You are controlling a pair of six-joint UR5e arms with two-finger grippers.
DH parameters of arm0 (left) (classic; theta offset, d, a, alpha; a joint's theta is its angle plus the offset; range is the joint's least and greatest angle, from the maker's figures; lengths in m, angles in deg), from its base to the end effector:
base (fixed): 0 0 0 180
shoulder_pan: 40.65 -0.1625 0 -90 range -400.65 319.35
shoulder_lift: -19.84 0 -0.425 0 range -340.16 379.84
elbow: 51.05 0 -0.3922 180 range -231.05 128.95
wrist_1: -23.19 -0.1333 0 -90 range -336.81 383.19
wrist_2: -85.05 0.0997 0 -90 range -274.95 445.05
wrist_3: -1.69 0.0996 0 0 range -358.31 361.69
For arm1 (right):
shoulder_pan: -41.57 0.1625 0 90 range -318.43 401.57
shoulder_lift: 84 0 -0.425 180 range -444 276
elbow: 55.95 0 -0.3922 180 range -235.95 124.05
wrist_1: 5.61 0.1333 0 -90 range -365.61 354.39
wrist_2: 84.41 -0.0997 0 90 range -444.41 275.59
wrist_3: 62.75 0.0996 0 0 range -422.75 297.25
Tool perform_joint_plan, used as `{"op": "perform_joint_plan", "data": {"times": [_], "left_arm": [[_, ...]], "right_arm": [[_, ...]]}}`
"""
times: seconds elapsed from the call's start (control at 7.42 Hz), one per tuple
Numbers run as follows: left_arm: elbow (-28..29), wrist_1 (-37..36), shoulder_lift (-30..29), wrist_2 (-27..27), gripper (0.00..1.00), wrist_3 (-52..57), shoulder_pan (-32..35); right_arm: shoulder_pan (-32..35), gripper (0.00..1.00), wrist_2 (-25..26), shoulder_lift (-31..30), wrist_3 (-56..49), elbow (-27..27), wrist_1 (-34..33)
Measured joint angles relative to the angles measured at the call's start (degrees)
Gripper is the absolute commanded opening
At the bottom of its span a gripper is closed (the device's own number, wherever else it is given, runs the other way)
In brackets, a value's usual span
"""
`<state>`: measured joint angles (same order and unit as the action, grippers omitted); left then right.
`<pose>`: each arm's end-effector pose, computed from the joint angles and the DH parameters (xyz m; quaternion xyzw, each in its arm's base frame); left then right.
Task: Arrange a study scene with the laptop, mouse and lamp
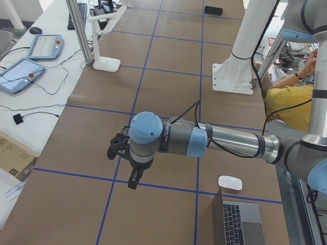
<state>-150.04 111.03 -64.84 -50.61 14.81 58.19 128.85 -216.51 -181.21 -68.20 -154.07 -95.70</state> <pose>-0.1310 -0.4386 0.6275 0.0858 0.3785 0.0395 0.9207 0.0456 -0.4422 0.6504 0.0152 -0.3589 -0.0690 0.9307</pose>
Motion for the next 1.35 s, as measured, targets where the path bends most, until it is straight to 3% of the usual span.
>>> {"op": "perform_joint_plan", "data": {"times": [0.4, 0.81, 1.21, 1.35], "left_arm": [[5.3, 3.1, 1.9, 0.3, 1.0, -1.5, 8.9], [2.8, 2.0, 9.0, 0.7, 1.0, -11.7, 13.0], [-7.8, -16.0, 13.3, 4.0, 1.0, -22.3, 13.5], [-11.2, -21.2, 14.2, 6.0, 0.94, -27.2, 13.7]], "right_arm": [[0.0, 1.0, 0.0, 0.0, 0.0, 0.0, 0.0], [0.0, 1.0, 0.0, 0.0, 0.0, 0.0, 0.0], [0.0, 1.0, 0.0, 0.0, 0.0, 0.0, 0.0], [0.0, 1.0, 0.0, 0.0, 0.0, 0.0, 0.0]]}}
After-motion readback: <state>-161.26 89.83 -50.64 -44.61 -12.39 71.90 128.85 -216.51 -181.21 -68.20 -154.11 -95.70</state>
